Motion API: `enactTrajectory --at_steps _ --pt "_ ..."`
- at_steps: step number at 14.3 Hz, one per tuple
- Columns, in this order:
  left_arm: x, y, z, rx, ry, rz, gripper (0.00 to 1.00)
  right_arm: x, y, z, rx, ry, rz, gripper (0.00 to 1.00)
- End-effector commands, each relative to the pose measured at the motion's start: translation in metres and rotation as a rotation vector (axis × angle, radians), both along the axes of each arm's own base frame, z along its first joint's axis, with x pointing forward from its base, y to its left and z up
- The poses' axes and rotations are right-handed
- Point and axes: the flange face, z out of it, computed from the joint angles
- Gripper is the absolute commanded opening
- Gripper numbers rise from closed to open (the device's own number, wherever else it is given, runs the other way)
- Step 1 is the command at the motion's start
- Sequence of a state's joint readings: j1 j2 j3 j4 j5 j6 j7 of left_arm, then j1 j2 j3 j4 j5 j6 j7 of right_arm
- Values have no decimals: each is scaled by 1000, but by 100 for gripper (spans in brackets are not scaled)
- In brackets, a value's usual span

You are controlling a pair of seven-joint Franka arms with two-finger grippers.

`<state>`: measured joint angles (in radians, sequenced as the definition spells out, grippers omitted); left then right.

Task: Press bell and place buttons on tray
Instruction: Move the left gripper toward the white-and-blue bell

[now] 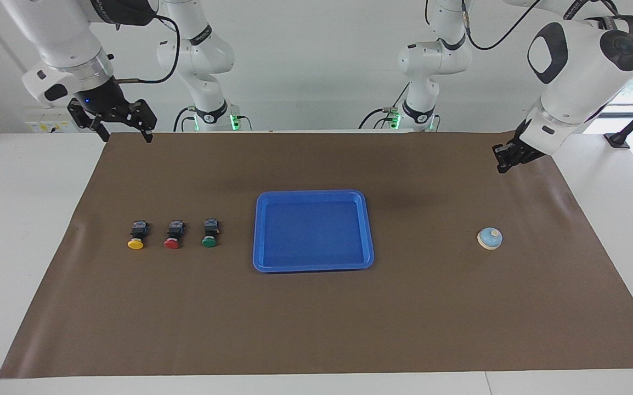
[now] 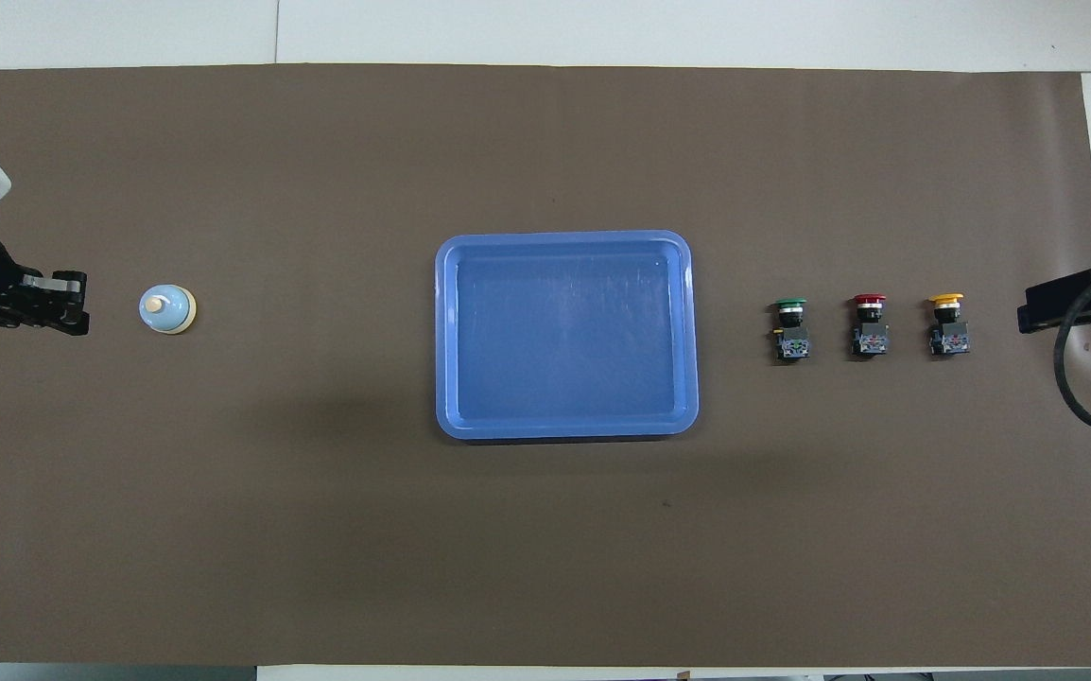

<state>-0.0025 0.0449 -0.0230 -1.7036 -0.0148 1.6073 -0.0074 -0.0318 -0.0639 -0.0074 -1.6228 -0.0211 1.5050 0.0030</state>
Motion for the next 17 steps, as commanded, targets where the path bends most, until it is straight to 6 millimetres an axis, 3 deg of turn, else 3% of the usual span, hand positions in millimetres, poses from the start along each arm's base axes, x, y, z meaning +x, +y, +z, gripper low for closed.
enactTrajectory --at_steps 1,6,9,13,17 --pt "15 15 -33 -25 10 -74 0 -1 -1 0 13 10 11 100" --pt "44 27 -83 -5 -12 -115 0 -1 -1 0 13 10 11 100" --pt "57 38 -110 -4 -29 -105 0 -2 -19 0 13 8 -24 100" --pt "49 53 -147 7 -56 -89 0 -4 -34 -1 14 14 -48 100" --pt "44 59 -163 7 -65 -80 0 -9 -33 -5 16 31 -44 100"
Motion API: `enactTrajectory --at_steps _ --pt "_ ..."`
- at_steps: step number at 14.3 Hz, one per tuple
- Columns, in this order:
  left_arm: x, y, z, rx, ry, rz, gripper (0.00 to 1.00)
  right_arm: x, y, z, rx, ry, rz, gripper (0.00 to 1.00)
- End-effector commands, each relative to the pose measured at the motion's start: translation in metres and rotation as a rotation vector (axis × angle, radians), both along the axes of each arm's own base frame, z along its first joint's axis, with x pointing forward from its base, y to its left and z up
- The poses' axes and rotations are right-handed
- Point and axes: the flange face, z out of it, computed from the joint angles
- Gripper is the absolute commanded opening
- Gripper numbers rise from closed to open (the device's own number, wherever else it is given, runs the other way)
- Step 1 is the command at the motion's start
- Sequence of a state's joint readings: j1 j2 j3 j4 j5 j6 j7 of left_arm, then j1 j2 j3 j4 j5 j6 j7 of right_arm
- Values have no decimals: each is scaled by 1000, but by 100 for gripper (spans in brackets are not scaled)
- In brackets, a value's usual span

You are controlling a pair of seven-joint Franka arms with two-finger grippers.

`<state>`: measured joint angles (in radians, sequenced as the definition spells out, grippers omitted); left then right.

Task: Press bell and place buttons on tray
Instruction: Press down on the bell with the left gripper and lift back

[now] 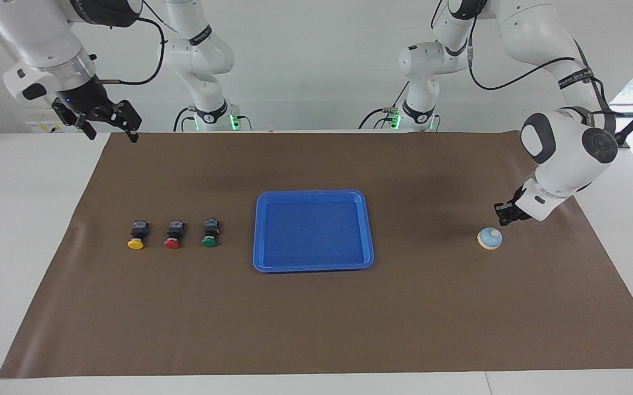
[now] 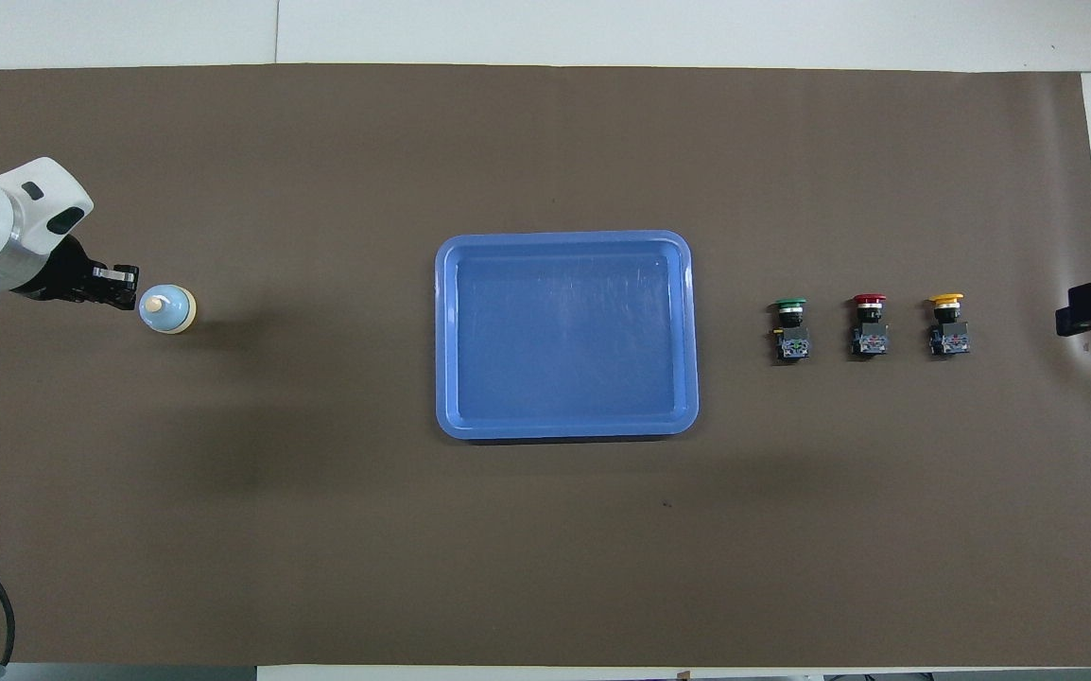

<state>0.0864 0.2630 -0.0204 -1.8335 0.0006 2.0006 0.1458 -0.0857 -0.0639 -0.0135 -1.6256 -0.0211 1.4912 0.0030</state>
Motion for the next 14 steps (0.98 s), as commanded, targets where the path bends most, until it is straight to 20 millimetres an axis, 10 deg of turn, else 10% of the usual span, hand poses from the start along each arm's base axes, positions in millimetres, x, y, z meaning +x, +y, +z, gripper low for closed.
enactTrajectory --at_steps 1,14 --pt "-10 1 -12 13 -17 -20 0 -5 -2 -3 16 13 33 100" --pt "-6 -6 -69 14 -88 -62 0 -12 -9 -23 18 -25 74 100"
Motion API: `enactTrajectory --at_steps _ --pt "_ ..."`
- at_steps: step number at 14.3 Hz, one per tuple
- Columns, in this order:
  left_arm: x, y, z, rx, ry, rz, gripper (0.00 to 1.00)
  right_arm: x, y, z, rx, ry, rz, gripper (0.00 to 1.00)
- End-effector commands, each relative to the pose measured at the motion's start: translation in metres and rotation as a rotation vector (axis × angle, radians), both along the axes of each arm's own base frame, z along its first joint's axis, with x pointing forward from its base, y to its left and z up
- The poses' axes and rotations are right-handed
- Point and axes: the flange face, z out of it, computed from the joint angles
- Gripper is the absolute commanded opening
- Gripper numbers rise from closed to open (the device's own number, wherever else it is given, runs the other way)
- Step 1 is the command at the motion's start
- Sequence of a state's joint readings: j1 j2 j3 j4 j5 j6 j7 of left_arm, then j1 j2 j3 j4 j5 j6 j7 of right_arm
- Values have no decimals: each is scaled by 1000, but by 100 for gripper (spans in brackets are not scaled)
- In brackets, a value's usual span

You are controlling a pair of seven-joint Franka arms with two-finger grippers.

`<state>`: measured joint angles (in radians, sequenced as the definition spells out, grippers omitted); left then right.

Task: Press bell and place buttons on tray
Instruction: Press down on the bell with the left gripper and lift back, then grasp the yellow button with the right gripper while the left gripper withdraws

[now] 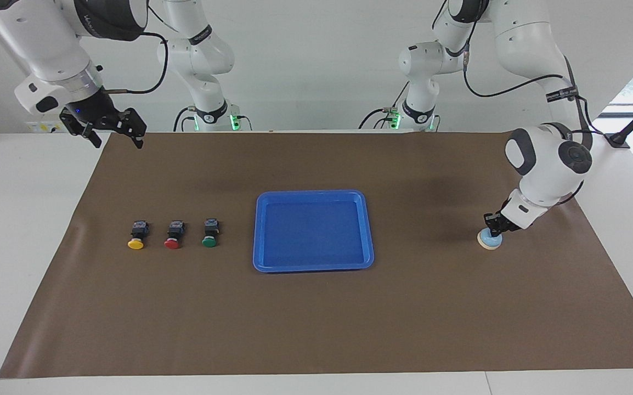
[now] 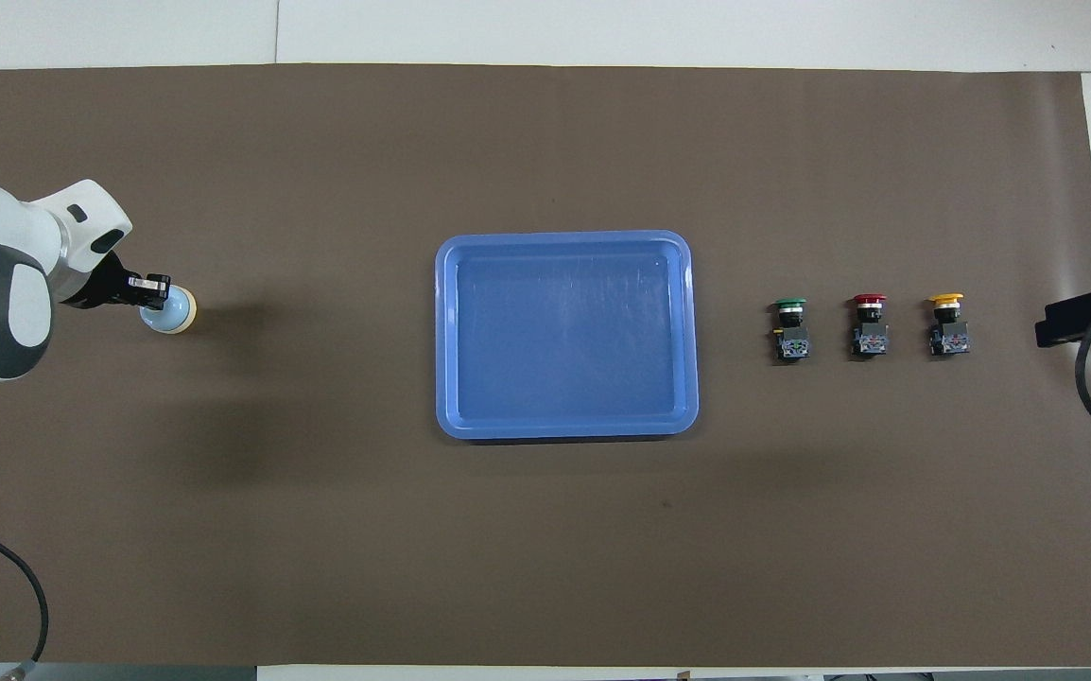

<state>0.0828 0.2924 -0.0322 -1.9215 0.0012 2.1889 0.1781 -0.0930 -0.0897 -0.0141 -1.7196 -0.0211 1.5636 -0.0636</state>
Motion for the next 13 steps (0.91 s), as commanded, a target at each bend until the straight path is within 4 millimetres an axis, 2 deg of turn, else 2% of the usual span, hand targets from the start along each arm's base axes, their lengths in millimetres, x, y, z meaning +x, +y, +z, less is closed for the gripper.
enactTrajectory --at_steps 1,3,6,8,9,10,11,12,13 --pt "-6 10 -27 16 -23 -10 0 -7 -5 1 14 -25 15 100" --pt "-1 12 -16 16 -6 -6 0 -4 -8 -7 12 -37 19 100" --pt "8 3 27 15 51 -18 0 1 -35 -32 9 -64 38 100" --pt "11 2 64 13 80 -18 0 8 -63 -64 10 -56 40 100" --pt "12 0 75 13 94 -21 8 15 -79 -84 16 -40 40 100" --pt "10 -1 89 12 101 -17 44 24 -90 -104 15 -43 41 100" --pt "5 -6 103 13 100 -23 83 34 -91 -118 8 -66 42 100" --pt "0 -15 115 16 98 -22 100 43 -90 -135 3 -77 43 100" --pt "-5 -16 126 17 98 -13 100 56 -91 -157 0 -94 43 99"
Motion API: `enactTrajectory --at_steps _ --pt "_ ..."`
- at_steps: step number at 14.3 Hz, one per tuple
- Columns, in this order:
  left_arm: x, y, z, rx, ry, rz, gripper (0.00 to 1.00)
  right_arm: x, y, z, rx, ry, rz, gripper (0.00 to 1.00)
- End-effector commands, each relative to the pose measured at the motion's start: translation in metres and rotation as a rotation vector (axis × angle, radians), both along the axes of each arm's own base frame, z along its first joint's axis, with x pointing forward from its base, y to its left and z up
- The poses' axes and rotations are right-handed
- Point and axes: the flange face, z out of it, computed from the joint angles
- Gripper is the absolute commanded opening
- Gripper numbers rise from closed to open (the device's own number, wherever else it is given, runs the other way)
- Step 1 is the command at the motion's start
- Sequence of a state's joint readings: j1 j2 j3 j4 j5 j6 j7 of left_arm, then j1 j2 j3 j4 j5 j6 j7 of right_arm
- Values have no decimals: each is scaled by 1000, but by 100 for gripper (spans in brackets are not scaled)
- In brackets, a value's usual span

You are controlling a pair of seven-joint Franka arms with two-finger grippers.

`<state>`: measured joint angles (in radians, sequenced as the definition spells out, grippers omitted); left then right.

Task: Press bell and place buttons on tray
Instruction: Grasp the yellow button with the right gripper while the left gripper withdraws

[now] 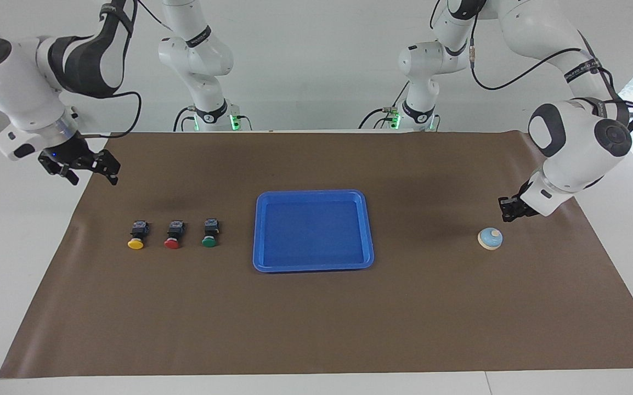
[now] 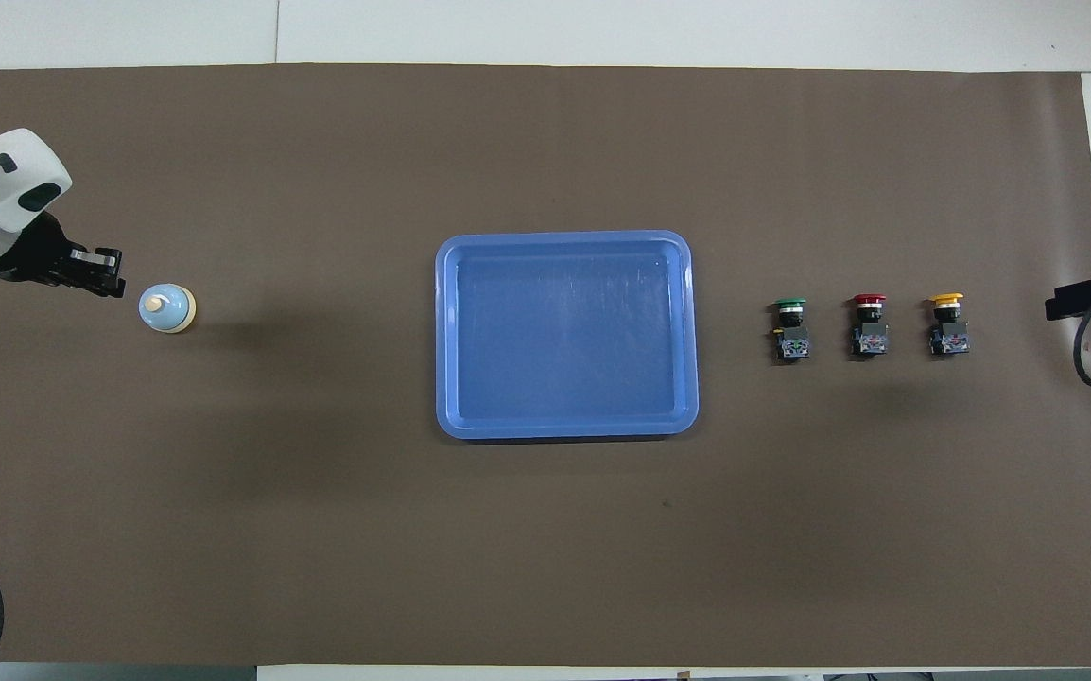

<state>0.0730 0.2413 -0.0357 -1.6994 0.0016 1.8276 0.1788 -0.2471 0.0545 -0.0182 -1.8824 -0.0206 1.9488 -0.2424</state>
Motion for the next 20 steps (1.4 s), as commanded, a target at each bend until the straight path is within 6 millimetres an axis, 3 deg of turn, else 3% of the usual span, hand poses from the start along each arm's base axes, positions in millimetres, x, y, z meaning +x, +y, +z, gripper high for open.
enactTrajectory --at_steps 1,4,7,13,17,19,20 --pt "-18 -9 30 21 28 1 100 27 3 -54 2 -45 10 99" --pt "-33 -7 57 15 33 11 100 32 30 -100 1 -58 55 100" --pt "-54 -9 90 13 53 12 100 23 29 -133 15 10 78 100" --pt "-83 -29 129 6 81 101 100 6 30 -164 33 73 121 100" --pt "-85 -33 135 0 61 141 100 7 25 -179 33 71 103 100" --pt "-84 -35 139 -22 69 152 100 4 15 -186 26 43 76 87" --pt "-83 -36 143 -22 64 150 100 2 11 -190 21 25 67 71"
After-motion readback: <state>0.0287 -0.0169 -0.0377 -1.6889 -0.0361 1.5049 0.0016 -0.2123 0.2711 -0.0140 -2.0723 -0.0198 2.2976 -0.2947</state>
